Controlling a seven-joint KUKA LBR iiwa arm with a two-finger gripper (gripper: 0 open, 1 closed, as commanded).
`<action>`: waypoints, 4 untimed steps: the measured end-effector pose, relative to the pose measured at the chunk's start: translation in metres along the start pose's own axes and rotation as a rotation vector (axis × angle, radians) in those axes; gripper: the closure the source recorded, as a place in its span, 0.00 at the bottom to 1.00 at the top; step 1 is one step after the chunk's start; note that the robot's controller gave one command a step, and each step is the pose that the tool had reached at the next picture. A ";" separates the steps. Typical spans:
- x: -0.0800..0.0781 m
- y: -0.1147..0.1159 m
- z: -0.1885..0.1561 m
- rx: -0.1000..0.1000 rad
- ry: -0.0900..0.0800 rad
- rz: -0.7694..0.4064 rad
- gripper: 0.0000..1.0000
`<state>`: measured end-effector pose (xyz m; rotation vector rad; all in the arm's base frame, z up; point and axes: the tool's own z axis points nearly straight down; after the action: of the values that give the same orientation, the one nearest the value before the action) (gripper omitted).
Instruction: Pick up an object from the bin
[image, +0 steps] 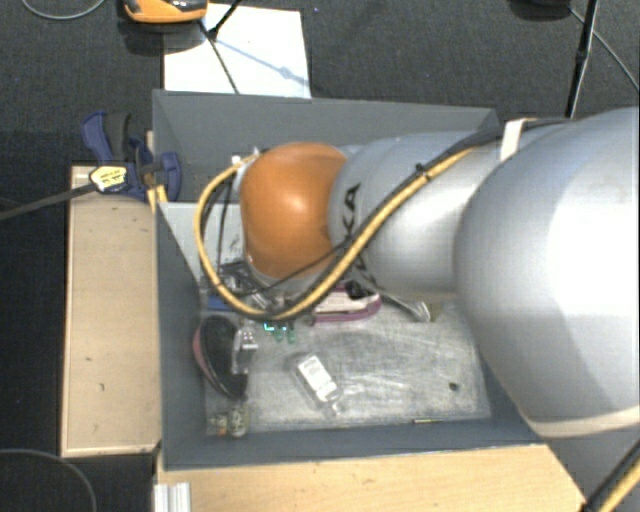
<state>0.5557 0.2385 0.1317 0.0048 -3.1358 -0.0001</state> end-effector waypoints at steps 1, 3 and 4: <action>0.033 -0.019 -0.011 0.001 -0.006 -0.234 0.00; -0.006 -0.108 0.061 0.000 -0.007 -0.145 0.00; 0.034 -0.166 0.028 0.001 -0.006 0.015 0.00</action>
Offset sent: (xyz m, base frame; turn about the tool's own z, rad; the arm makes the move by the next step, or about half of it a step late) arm -0.0332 -0.0187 0.0108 -0.2346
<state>0.5222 0.0725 0.1038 -0.0194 -3.1413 0.0014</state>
